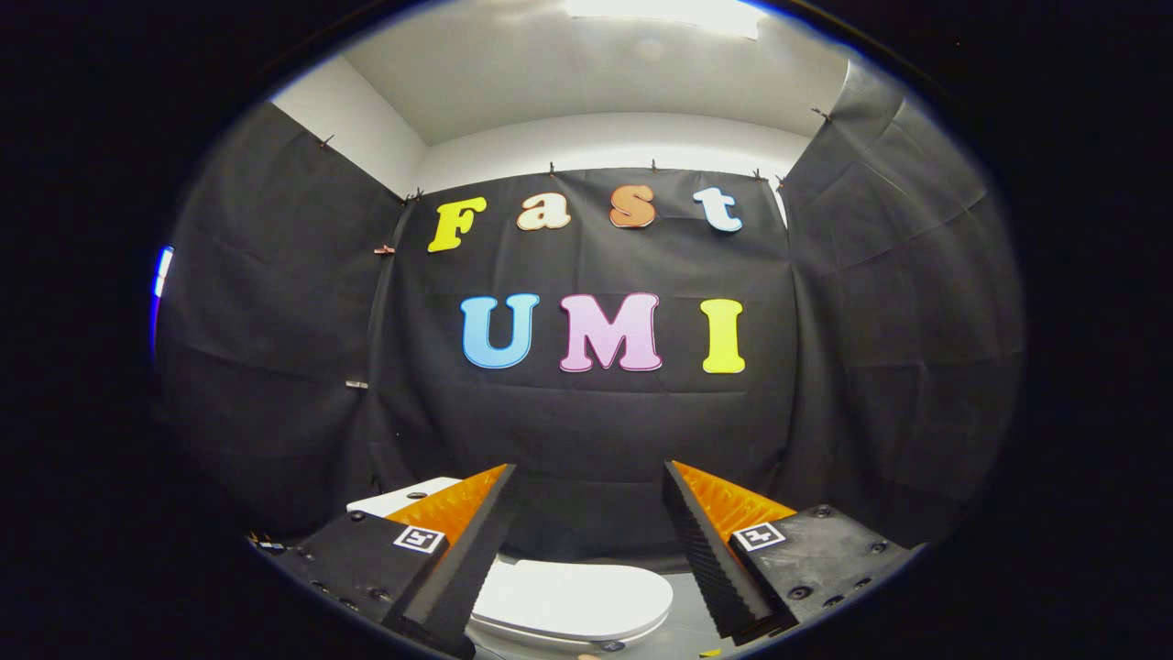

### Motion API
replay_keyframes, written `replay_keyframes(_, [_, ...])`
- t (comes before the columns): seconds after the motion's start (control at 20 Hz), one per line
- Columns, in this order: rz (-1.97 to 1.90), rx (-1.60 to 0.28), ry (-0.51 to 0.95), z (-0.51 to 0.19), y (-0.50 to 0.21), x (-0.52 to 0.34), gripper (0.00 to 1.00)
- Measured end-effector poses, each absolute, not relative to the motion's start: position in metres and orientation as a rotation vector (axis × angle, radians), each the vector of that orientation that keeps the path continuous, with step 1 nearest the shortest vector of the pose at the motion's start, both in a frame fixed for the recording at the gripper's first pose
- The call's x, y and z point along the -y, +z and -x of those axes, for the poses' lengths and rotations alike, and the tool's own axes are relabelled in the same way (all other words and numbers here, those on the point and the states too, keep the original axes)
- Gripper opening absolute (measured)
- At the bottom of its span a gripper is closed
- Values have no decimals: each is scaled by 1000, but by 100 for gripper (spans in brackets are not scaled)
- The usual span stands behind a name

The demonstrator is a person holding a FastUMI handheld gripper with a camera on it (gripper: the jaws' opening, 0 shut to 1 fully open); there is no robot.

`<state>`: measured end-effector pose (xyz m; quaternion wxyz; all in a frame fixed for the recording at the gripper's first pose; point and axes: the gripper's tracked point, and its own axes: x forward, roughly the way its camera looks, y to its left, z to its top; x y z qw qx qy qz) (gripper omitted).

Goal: Open the toilet lid.

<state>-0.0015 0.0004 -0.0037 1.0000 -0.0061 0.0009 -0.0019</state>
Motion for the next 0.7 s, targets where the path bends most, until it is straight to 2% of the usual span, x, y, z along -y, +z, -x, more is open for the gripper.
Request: replay_keyframes(0.7, [-6,-14,-10,-2,-12,3,98])
